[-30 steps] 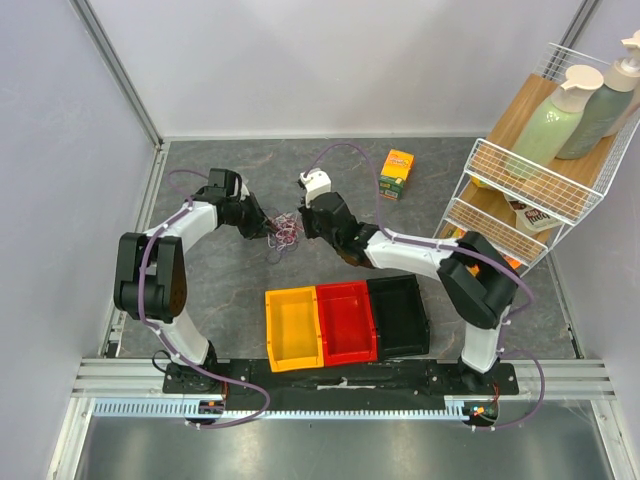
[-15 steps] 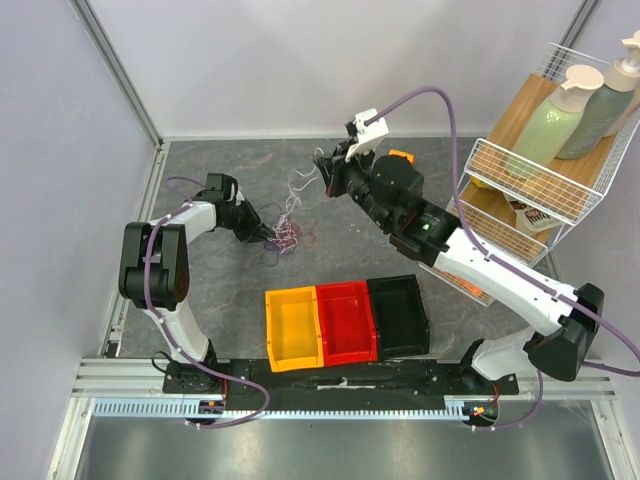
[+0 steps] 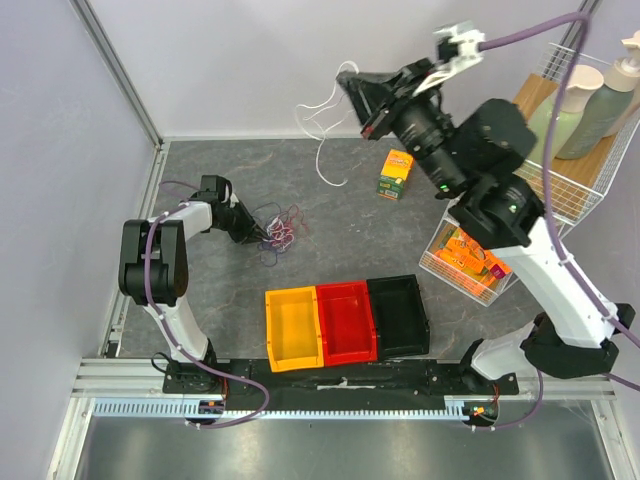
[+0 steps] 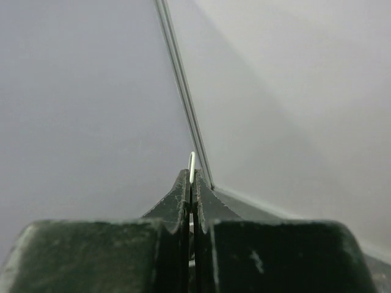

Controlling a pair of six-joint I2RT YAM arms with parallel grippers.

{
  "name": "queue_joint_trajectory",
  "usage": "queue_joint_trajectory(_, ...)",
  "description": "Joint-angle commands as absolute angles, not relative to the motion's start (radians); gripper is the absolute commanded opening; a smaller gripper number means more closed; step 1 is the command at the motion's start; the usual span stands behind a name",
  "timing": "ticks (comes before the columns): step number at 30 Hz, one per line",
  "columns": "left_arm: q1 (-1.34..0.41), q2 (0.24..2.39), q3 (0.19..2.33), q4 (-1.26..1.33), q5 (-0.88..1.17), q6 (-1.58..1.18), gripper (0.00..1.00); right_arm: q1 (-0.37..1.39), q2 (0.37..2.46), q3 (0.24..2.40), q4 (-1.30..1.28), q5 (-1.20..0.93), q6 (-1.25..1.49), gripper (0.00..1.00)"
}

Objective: Untangle the cables

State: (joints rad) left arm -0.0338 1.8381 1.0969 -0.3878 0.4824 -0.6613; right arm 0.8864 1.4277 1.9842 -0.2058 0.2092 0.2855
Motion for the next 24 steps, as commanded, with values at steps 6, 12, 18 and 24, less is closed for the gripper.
queue_joint_trajectory(6,-0.009,1.849,1.115,-0.382,0.532,-0.660,0.08,0.887,1.254,1.854,-0.365,0.222,0.259,0.00)
queue_joint_trajectory(12,-0.009,1.816,1.068,-0.308,0.655,-0.712,0.08,0.887,0.976,1.547,-0.547,0.298,0.323,0.00)
queue_joint_trajectory(18,-0.009,1.829,1.048,-0.265,0.707,-0.742,0.08,0.887,0.822,1.300,-0.683,0.196,0.417,0.00)
queue_joint_trajectory(24,-0.009,1.824,1.043,-0.264,0.706,-0.741,0.08,0.887,0.750,1.145,-0.736,0.235,0.442,0.00)
